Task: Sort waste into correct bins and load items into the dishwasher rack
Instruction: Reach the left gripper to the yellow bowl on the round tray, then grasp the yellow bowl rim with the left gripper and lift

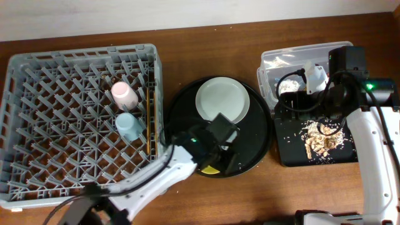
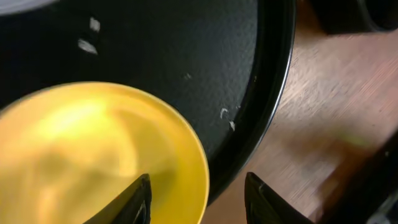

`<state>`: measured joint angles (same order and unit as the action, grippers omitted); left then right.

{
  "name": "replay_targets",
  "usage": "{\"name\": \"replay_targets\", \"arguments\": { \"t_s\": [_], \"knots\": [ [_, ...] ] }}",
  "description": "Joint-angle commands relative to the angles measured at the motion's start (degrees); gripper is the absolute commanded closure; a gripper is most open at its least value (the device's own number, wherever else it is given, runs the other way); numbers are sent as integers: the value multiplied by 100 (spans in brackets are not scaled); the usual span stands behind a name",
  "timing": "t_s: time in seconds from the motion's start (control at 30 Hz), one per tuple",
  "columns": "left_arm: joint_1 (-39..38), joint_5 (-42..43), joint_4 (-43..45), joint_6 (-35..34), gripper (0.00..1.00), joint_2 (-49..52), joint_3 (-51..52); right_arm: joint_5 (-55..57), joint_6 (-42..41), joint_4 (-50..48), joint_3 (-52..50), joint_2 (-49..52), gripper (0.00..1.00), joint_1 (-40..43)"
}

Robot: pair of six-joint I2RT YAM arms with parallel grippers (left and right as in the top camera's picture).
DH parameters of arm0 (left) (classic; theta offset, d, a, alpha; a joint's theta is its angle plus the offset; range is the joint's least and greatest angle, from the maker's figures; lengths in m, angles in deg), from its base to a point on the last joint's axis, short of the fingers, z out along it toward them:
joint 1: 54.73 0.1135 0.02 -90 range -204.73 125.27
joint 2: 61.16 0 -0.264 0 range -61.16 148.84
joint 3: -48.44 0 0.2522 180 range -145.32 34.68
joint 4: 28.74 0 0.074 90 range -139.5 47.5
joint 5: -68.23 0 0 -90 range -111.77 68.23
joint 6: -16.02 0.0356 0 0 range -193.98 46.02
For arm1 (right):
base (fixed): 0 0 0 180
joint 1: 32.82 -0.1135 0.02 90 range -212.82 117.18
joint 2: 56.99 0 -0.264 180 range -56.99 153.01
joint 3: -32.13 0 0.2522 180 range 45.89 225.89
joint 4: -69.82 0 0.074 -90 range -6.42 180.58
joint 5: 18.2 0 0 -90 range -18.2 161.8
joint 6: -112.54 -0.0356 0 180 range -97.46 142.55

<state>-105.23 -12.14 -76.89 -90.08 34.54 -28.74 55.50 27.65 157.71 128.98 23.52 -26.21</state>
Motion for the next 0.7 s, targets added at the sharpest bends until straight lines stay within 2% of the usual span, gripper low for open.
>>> {"name": "replay_targets", "arguments": {
  "t_s": [0.0, 0.1, 0.17, 0.5, 0.6, 0.67],
  "knots": [
    [-208, -133, 225, -59, 55, 382, 52, 46, -2, 0, 44, -33, 1, 22],
    [-302, -625, 238, -63, 58, 579, 52, 46, -2, 0, 44, -33, 1, 22],
    [-341, -603, 267, -122, 65, 675, 52, 46, -2, 0, 44, -33, 1, 22],
    [-608, -673, 245, -120, 75, 780, 52, 46, -2, 0, 44, -33, 1, 22],
    [-608, -754, 243, -120, 99, 780, 50, 46, -2, 0, 44, -33, 1, 22],
    [-608, -754, 243, -118, 99, 780, 48, 48, -2, 0, 44, -33, 1, 22]
  ]
}}
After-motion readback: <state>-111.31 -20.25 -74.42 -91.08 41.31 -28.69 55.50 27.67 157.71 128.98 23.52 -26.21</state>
